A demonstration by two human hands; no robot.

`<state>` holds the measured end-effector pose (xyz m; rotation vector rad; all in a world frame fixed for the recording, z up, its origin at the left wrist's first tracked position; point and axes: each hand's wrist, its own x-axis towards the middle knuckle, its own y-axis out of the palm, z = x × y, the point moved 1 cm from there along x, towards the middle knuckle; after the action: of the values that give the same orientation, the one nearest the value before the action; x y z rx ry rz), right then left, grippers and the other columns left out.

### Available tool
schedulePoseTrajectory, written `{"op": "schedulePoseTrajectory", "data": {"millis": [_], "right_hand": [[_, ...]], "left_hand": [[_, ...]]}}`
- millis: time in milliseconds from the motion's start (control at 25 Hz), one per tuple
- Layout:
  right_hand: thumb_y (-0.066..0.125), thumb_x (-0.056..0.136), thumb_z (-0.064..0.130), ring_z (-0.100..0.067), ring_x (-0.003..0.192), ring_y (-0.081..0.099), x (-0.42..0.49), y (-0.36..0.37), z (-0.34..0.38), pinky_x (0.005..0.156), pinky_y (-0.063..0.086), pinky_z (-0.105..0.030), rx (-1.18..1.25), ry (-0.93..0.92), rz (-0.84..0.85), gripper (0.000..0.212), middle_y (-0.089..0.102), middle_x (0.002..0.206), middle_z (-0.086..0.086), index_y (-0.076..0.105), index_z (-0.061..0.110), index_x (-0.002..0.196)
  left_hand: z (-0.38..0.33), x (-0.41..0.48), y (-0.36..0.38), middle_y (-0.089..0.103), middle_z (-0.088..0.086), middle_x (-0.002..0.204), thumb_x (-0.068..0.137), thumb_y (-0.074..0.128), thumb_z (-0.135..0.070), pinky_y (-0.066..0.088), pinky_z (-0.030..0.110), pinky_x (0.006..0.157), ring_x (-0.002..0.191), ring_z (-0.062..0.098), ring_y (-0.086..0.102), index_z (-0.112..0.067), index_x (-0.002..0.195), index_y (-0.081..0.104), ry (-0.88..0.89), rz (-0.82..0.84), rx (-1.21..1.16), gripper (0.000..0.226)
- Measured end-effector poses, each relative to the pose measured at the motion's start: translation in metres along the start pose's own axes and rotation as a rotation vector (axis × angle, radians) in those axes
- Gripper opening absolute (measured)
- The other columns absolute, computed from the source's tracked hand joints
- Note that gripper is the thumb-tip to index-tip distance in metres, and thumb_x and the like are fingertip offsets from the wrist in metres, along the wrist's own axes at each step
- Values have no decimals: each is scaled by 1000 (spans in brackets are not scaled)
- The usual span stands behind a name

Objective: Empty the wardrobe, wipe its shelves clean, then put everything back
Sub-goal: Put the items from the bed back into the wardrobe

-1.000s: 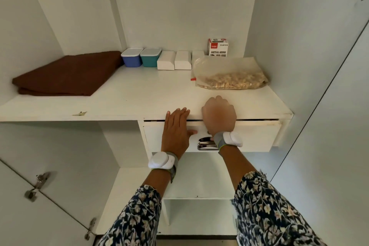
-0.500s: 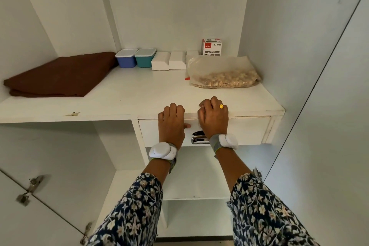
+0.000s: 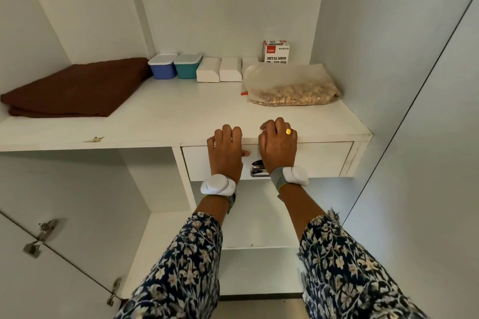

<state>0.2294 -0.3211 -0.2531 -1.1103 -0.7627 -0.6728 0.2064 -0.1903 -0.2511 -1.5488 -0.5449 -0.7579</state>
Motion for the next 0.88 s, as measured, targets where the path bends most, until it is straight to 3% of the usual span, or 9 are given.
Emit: {"op": "schedulePoseTrajectory", "data": {"millis": [160,240,280,360,400,480,560,720,880], "right_hand": [[37,90,22,-25,87,57,-5,-6,4,85,42,-36,6,33,105,28,57,96,-6,62,14,102],[37,89,23,-30,113,55,-19,-16,2,103,38,-41,-55,-36,211,40,57,119,-9,57,13,123],[43,87,22,-31,129,45,-28,-21,0,108,33,-43,-64,-70,280,49,50,135,-11,49,12,134],[54,83,14,-26,142,27,-48,-37,0,101,39,-37,28,-37,461,64,25,155,-10,36,13,144],[55,84,12,-22,139,31,-58,-45,3,93,45,-34,97,19,549,62,19,157,-8,37,13,143],[52,87,15,-23,125,46,-78,-60,11,86,49,-36,150,113,724,53,26,152,-7,40,16,138],[50,89,19,-29,121,46,-107,-77,22,88,46,-38,113,153,839,50,37,141,-8,39,15,138],[49,91,22,-27,115,47,-166,-116,44,89,45,-38,154,301,825,32,45,126,-7,54,16,122],[48,92,20,-27,113,49,-226,-182,40,91,44,-38,116,410,830,26,50,120,-8,59,17,115]], "left_hand": [[0,5,-4,54,3,86,59,84,-36,41,32,67,74,22,50,-15,91,52,-6,78,-8,49],[-1,2,-9,57,5,89,62,83,-23,45,33,69,76,24,54,-14,94,57,2,122,-35,42],[0,-1,-11,59,7,94,63,80,-11,48,35,73,81,26,57,-12,99,60,19,139,-46,41],[2,-11,-19,58,16,121,70,66,6,49,42,90,109,35,56,-8,124,57,25,215,-124,56],[3,-18,-26,48,18,137,75,59,7,45,45,99,125,37,46,-7,134,49,1,294,-189,62],[-3,-33,-44,35,16,147,85,50,-2,36,41,105,132,34,37,-12,137,45,-58,534,-296,53],[-11,-58,-63,42,12,137,90,50,-15,36,37,101,125,30,42,-15,131,50,-100,721,-351,41],[-21,-115,-93,49,9,132,92,49,-22,40,38,100,122,28,47,-16,121,58,-127,830,-408,32],[-41,-174,-127,59,8,126,88,49,-15,45,32,95,114,28,56,-16,114,63,-164,999,-528,29]]}}
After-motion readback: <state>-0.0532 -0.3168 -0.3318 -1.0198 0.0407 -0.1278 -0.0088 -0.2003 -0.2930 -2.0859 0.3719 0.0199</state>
